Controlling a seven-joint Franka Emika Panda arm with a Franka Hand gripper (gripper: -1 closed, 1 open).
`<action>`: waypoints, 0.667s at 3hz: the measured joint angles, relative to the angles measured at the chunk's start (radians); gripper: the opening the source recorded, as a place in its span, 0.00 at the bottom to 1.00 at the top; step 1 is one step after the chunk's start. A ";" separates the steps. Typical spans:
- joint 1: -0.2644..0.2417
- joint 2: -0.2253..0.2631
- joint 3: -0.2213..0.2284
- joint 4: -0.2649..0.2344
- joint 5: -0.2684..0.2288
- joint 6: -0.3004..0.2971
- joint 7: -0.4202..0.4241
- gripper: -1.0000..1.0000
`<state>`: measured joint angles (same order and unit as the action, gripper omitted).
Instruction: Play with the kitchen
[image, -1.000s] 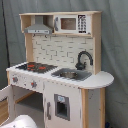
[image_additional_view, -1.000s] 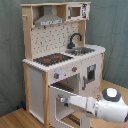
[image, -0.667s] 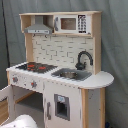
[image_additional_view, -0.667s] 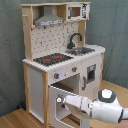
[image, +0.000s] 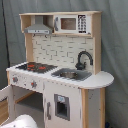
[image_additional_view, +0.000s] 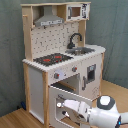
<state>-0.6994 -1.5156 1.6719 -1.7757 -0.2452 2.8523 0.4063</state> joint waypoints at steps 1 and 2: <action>0.014 0.001 0.027 -0.001 0.000 -0.078 0.075 1.00; 0.030 0.001 0.051 -0.007 0.000 -0.151 0.142 1.00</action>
<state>-0.6698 -1.5147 1.7226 -1.7828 -0.2453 2.7011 0.5485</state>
